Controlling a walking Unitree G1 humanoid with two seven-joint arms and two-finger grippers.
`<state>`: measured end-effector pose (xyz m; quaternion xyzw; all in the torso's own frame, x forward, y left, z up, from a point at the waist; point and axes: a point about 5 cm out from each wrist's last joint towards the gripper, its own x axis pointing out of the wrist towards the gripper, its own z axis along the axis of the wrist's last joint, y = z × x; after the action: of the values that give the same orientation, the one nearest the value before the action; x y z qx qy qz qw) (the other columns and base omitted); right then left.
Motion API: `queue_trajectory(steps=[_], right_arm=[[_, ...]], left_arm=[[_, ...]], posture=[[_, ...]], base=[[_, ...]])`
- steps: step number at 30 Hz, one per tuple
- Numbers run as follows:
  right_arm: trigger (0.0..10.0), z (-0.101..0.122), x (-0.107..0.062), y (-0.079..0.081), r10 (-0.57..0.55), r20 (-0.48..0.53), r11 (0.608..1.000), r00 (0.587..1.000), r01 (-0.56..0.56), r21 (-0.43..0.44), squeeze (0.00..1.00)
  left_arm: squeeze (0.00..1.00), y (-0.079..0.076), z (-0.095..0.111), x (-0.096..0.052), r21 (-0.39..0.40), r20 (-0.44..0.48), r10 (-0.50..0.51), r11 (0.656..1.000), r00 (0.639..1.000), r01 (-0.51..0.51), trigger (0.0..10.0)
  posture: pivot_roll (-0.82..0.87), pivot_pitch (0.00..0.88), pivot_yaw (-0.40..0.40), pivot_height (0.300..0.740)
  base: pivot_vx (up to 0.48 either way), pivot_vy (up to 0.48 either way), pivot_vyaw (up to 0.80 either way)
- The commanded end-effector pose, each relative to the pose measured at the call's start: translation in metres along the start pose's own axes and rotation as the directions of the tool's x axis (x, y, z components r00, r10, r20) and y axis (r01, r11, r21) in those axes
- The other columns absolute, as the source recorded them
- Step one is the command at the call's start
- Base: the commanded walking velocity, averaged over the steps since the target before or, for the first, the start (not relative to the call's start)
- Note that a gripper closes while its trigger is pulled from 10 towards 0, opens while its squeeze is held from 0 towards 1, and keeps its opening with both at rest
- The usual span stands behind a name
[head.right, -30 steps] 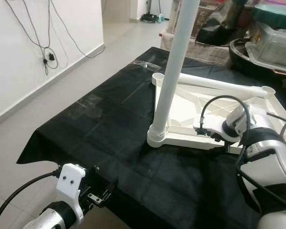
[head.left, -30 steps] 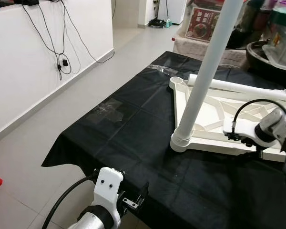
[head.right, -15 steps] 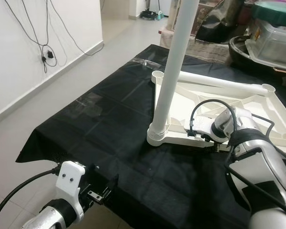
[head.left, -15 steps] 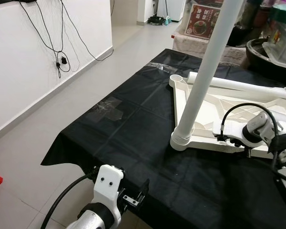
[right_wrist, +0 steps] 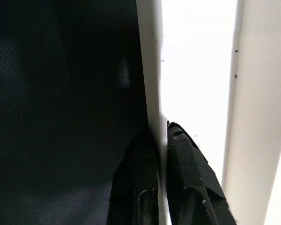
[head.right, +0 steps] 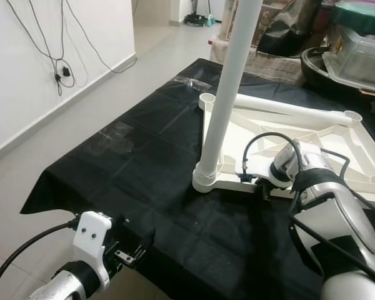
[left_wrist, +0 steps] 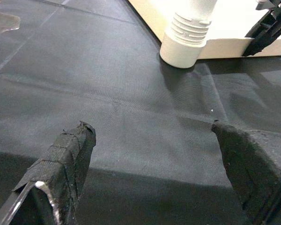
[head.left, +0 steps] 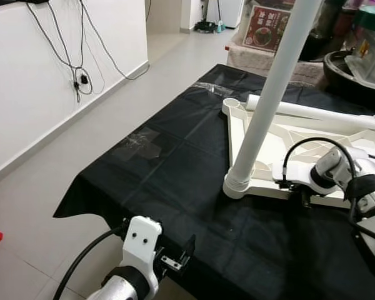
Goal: Building children table
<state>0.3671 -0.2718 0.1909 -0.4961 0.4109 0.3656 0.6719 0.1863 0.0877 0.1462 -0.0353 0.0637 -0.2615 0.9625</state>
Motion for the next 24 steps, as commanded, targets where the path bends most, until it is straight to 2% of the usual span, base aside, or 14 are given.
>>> queue_trajectory(steps=[1, 3, 5, 8, 10, 12, 14, 19, 21, 24], right_arm=[[0.0, 0.011, 0.01, 0.004, -0.006, 0.067, 1.0, 0.998, 0.006, 0.001, 0.0], [0.0, 0.027, 0.014, 0.006, 0.025, 0.147, 1.0, 0.989, -0.023, -0.02, 0.0], [0.0, 0.027, 0.014, 0.006, 0.025, 0.147, 1.0, 0.989, -0.023, -0.02, 0.0], [0.0, 0.042, 0.017, 0.01, 0.074, 0.238, 0.997, 0.969, -0.066, -0.039, 0.0], [0.0, 0.042, 0.017, 0.01, 0.074, 0.238, 0.997, 0.969, -0.066, -0.039, 0.0], [0.0, 0.057, 0.017, 0.011, 0.108, 0.318, 0.993, 0.942, -0.09, -0.071, 0.0], [0.0, 0.065, 0.016, 0.012, 0.121, 0.356, 0.991, 0.927, -0.095, -0.091, 0.0], [0.0, 0.082, 0.016, 0.014, 0.157, 0.424, 0.986, 0.892, -0.114, -0.125, 0.0], [0.0, 0.098, 0.014, 0.018, 0.203, 0.469, 0.975, 0.859, -0.131, -0.181, 0.0], [0.0, 0.104, 0.014, 0.022, 0.235, 0.482, 0.966, 0.844, -0.148, -0.213, 0.0]], left_arm=[[0.0, -0.001, -0.001, 0.001, -0.007, -0.01, -0.003, 1.0, 1.0, 0.002, 10.0], [0.0, -0.001, -0.001, 0.001, -0.006, -0.009, -0.003, 1.0, 1.0, 0.003, 10.0], [0.0, -0.001, -0.001, 0.001, -0.006, -0.009, -0.003, 1.0, 1.0, 0.003, 10.0], [0.0, -0.001, -0.001, 0.001, -0.006, -0.008, -0.002, 1.0, 1.0, 0.001, 10.0], [0.0, -0.001, -0.001, 0.001, -0.006, -0.008, -0.002, 1.0, 1.0, 0.001, 10.0], [0.0, -0.001, -0.001, 0.001, -0.007, -0.008, -0.002, 1.0, 1.0, 0.002, 10.0], [0.0, -0.001, -0.001, 0.001, -0.006, -0.009, -0.003, 1.0, 1.0, 0.003, 10.0], [0.0, 0.0, -0.002, 0.002, -0.006, -0.01, -0.004, 1.0, 1.0, 0.004, 10.0], [0.0, 0.001, -0.002, 0.003, -0.006, -0.01, -0.004, 1.0, 1.0, 0.004, 10.0], [0.0, 0.001, -0.002, 0.003, -0.006, -0.01, -0.004, 1.0, 1.0, 0.004, 10.0]], posture=[[0.2, 0.165, -0.094, 0.74], [0.2, 0.165, -0.095, 0.74], [0.2, 0.165, -0.095, 0.74], [0.2, 0.165, -0.094, 0.74], [0.2, 0.165, -0.094, 0.74], [0.2, 0.162, -0.091, 0.74], [0.2, 0.161, -0.09, 0.74], [0.19, 0.16, -0.089, 0.74], [0.19, 0.159, -0.089, 0.74], [0.19, 0.158, -0.089, 0.74]], base=[[0.0, 0.0, 0.0], [0.0, 0.0, 0.0], [0.0, 0.0, 0.0], [0.0, 0.0, 0.0], [0.0, 0.0, 0.0], [0.0, 0.0, 0.0], [0.0, 0.0, 0.0], [0.0, 0.0, 0.0], [0.0, 0.0, 0.0], [0.0, 0.0, 0.0]])
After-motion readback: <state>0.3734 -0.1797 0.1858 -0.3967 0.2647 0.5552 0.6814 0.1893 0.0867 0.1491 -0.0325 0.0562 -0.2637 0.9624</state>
